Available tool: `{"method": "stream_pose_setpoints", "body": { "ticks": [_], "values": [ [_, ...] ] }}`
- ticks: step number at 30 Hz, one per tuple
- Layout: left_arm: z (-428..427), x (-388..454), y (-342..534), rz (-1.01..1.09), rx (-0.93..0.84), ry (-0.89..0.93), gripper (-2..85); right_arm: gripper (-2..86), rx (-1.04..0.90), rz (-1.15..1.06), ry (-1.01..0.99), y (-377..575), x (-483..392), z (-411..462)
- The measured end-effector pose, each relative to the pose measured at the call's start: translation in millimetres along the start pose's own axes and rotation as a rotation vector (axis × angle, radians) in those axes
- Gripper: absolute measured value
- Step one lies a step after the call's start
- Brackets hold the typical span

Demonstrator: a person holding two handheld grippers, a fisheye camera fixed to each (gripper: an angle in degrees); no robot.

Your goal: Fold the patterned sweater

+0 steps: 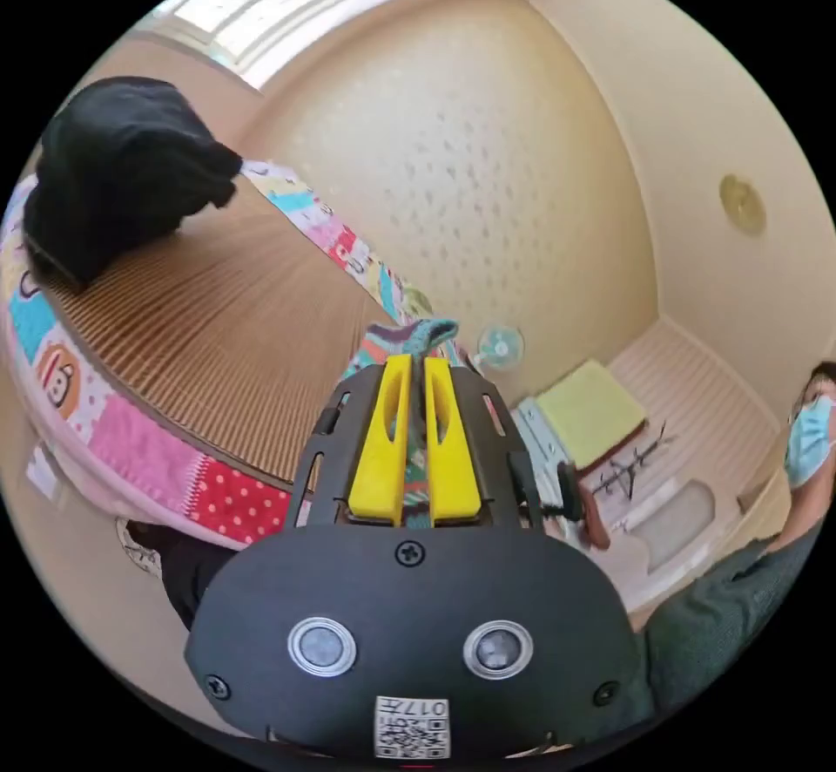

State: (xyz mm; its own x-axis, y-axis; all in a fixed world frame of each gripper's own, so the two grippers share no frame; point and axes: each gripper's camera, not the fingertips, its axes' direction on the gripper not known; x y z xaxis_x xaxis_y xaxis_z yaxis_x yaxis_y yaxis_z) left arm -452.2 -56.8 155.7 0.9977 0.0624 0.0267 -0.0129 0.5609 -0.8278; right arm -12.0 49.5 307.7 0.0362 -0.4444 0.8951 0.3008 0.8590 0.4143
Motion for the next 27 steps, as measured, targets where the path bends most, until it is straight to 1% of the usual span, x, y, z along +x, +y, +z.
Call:
{"method": "stream_pose_setpoints", "body": {
  "ticks": [1,2,3,4,5,6,8,10,11,12,14,15,16,17,18,19,20,21,22,23,25,26,27],
  "values": [
    [-35,-15,-13,-0.082,0.093,-0.047,3.8,1.0,-0.012,0.000,0.005,-1,-1,1],
    [-56,-21,-23,-0.116,0.102,-0.052,4.6,0.9,-0.027,0.012,0.014,0,-1,3],
    [-59,-20,-27,-0.113,0.074,-0.048,6.2,1.0,-0.028,0.041,0.019,5,3,0],
    [-54,-13,-29,-0.093,-0.029,-0.053,9.5,1.0,-0.023,0.056,0.020,8,6,-3],
    [-36,-3,-22,-0.068,-0.170,-0.063,10.3,1.1,-0.006,0.090,0.019,17,15,-11],
    [-24,3,-16,-0.056,-0.245,-0.065,10.7,1.4,0.015,0.135,0.026,27,28,-23],
    [36,32,22,0.029,-0.571,-0.043,11.3,2.1,0.069,0.231,0.066,48,54,-53],
    [70,55,52,0.086,-0.722,-0.048,11.8,3.6,0.165,0.347,0.140,76,84,-95],
    [87,68,68,0.099,-0.784,-0.042,12.5,4.9,0.230,0.437,0.207,97,104,-127],
    [96,75,75,0.101,-0.811,-0.030,12.8,7.3,0.283,0.537,0.285,120,123,-157],
    [127,95,100,0.082,-0.930,-0.010,13.4,10.7,0.321,0.649,0.375,151,150,-193],
    [134,99,106,0.078,-0.961,-0.021,13.4,12.2,0.294,0.676,0.374,164,169,-205],
    [146,108,118,0.077,-1.028,-0.046,13.4,12.6,0.259,0.681,0.352,168,179,-207],
    [155,117,129,0.084,-1.086,-0.085,13.2,12.9,0.160,0.682,0.280,173,200,-203],
    [155,123,129,0.097,-1.086,-0.124,13.0,12.8,0.058,0.653,0.214,176,214,-194],
    [149,134,123,0.141,-1.077,-0.207,11.6,12.1,0.025,0.626,0.200,178,217,-192],
    [147,143,114,0.185,-1.113,-0.203,9.1,10.8,0.040,0.574,0.258,183,210,-198],
    [144,145,107,0.189,-1.130,-0.164,8.1,8.4,0.063,0.500,0.318,189,197,-210],
    [131,146,87,0.151,-1.124,-0.046,6.2,7.2,0.071,0.476,0.336,192,191,-218],
    [109,148,61,0.109,-1.080,0.082,5.6,5.8,0.080,0.460,0.331,199,183,-232],
    [71,158,23,0.121,-1.036,0.203,5.1,4.5,0.096,0.443,0.210,213,176,-257],
    [45,167,-2,0.171,-1.034,0.208,5.1,4.1,0.116,0.433,0.130,228,172,-275],
    [33,171,-12,0.196,-1.047,0.211,5.1,3.9,0.154,0.425,0.100,249,168,-296]
  ]
}}
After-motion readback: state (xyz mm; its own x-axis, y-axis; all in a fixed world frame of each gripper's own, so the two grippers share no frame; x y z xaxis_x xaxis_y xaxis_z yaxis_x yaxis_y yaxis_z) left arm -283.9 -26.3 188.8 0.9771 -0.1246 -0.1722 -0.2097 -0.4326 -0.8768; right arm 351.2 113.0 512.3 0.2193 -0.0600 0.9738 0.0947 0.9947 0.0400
